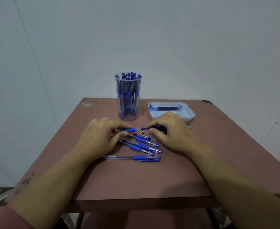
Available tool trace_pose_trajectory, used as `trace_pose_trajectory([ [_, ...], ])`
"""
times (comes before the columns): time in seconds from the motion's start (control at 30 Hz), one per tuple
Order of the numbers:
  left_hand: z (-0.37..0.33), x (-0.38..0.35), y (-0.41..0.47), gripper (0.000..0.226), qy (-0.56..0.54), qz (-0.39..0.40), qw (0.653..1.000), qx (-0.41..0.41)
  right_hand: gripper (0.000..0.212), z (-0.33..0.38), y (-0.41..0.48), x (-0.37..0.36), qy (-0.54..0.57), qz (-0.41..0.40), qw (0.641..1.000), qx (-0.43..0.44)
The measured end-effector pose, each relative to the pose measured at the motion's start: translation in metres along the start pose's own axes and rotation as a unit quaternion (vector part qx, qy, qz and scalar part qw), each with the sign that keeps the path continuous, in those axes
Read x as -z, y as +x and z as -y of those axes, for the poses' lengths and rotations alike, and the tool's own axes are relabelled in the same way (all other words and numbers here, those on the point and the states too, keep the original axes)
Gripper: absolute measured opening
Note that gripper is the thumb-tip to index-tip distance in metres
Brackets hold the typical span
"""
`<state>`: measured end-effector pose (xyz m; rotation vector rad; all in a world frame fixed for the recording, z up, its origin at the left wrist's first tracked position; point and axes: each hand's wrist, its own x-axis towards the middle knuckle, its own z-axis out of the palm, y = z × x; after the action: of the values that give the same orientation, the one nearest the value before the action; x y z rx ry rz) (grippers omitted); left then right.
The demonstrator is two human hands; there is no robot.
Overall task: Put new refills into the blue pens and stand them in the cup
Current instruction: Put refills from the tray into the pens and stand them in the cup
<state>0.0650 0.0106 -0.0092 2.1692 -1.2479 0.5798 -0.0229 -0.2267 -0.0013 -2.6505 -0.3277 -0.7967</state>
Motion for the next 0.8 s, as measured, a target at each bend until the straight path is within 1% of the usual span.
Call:
trace_pose_trajectory([
  [0.1,-0.001,-0.001,0.001,0.026,0.001,0.004,1.000,0.004,0.022,0.000,0.000,-0.001,-0.001,0.006,1.000,0.013],
  [0.17,-0.001,-0.002,0.001,0.026,-0.003,0.003,1.000,0.010,0.020,-0.001,0.000,-0.002,-0.006,0.004,1.000,0.016],
  [0.27,0.002,0.000,0.000,0.025,-0.002,-0.003,1.000,0.018,0.018,-0.014,-0.004,0.003,-0.014,-0.020,0.999,-0.023],
  [0.33,0.003,0.000,-0.001,0.025,0.000,-0.009,1.000,0.017,0.017,-0.026,-0.007,0.008,-0.027,-0.021,0.997,-0.062],
  [0.43,0.002,0.000,0.000,0.025,0.001,-0.008,1.000,0.017,0.019,-0.035,-0.004,0.012,-0.072,0.021,0.992,-0.101],
  [0.57,0.002,-0.001,0.000,0.026,-0.001,-0.010,1.000,0.018,0.023,-0.032,0.004,0.011,-0.100,0.068,0.987,-0.102],
  [0.7,0.003,0.000,-0.002,0.026,-0.005,-0.006,1.000,0.024,0.023,-0.029,0.001,0.014,-0.059,0.066,0.992,-0.093],
  [0.8,0.004,0.000,-0.001,0.026,-0.009,-0.008,1.000,0.018,0.038,-0.024,-0.008,0.025,-0.032,0.102,0.989,-0.106],
])
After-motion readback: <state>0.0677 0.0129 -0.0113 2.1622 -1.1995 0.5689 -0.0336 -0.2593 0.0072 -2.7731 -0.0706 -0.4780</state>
